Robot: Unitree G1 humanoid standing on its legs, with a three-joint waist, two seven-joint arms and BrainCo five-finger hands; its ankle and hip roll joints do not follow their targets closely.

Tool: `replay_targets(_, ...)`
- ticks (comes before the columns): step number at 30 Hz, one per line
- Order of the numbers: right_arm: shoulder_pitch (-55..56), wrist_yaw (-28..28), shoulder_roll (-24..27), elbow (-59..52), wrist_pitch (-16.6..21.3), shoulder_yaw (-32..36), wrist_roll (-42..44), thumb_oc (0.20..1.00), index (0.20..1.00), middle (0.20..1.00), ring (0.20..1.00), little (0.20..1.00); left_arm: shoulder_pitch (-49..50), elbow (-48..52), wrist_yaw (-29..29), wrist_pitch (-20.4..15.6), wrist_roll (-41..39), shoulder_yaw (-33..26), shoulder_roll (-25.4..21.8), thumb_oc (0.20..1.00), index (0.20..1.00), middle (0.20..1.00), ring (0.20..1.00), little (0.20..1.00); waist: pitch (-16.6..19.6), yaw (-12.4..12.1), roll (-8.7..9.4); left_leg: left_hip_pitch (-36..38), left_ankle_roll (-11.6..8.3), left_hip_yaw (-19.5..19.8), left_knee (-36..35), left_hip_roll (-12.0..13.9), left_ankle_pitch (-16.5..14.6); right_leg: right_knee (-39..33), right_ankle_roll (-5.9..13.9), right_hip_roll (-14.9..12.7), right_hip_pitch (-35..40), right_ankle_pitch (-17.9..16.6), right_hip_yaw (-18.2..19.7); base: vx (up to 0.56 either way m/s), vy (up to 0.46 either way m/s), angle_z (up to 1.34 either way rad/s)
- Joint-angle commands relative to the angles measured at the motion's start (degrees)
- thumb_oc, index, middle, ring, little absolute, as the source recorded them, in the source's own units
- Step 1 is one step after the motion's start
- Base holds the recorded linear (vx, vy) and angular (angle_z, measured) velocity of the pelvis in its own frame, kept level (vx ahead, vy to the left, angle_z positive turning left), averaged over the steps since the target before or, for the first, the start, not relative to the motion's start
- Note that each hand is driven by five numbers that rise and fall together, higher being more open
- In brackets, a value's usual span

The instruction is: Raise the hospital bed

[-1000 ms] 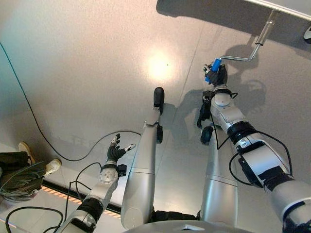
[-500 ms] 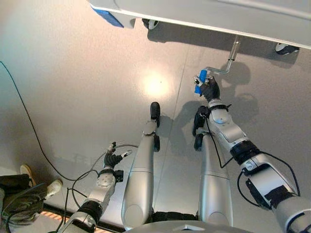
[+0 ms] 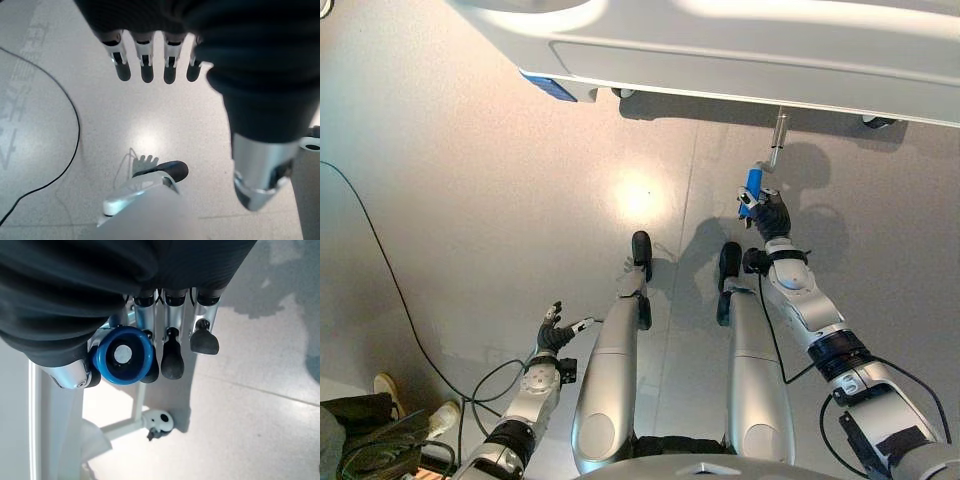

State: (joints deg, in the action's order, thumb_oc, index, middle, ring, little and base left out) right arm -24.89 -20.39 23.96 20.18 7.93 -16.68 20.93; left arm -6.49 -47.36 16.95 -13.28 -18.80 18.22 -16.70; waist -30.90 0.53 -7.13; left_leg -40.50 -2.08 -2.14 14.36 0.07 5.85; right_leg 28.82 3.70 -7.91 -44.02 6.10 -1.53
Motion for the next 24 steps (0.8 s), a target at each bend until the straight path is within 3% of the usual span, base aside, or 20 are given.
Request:
replay_targets(1, -2.49, -1.80, 1.90, -16.64, 13.83, 7.02, -0.99, 0.200, 0.200, 0.200, 0.200, 0.200, 4.47, -0.76, -0.30, -0.77, 0.92, -1.69, 0.06, 1.000, 1.000, 1.000, 1.000, 1.000, 1.10, 1.17, 0.25, 2.23, -2.32, 0.14, 3.79, -0.86, -3.15, -6.58, 4.63, -0.50, 2.66, -7.51, 1.07, 0.00, -0.007, -0.06)
replay_targets(11, 2.38, -7.61, 3.18, -15.20, 15.14, 15.89, -2.42, 0.200, 0.200, 0.200, 0.200, 0.200, 5.43, 0.19, -0.17, -1.44, 0.04, -3.03, -0.19, 1.000, 1.000, 1.000, 1.000, 1.000, 1.10, 2.04, 0.53, 2.35, -2.46, -0.18, 3.76, -0.40, -3.00, -6.88, 4.41, 0.19, 2.36, -7.80, 1.99, 0.00, -0.022, -0.03)
replay_targets(17, 5.83, -14.23, 4.70, -10.21, 14.28, 21.89, -5.17, 0.200, 0.200, 0.200, 0.200, 0.200, 6.29, 1.43, 0.67, -1.74, 0.02, -3.35, -0.74, 1.000, 1.000, 1.000, 1.000, 1.000, 1.10, 2.66, 0.88, 1.45, -2.56, -0.36, 4.83, -0.26, -3.83, -5.73, 4.18, 0.58, 1.04, -7.05, 2.47, 0.00, -0.020, -0.01)
replay_targets(24, 6.76, -17.09, 6.34, -2.39, 12.51, 23.66, -5.23, 0.200, 0.200, 0.200, 0.200, 0.200, 6.90, 2.33, 1.26, -1.92, -0.12, -3.63, -1.30, 1.000, 1.000, 1.000, 1.000, 1.000, 1.10, 3.03, 1.27, -0.36, -2.45, -0.87, 5.32, 0.19, -4.08, -5.71, 3.94, 1.36, -1.09, -7.25, 3.25, 0.01, -0.015, -0.07)
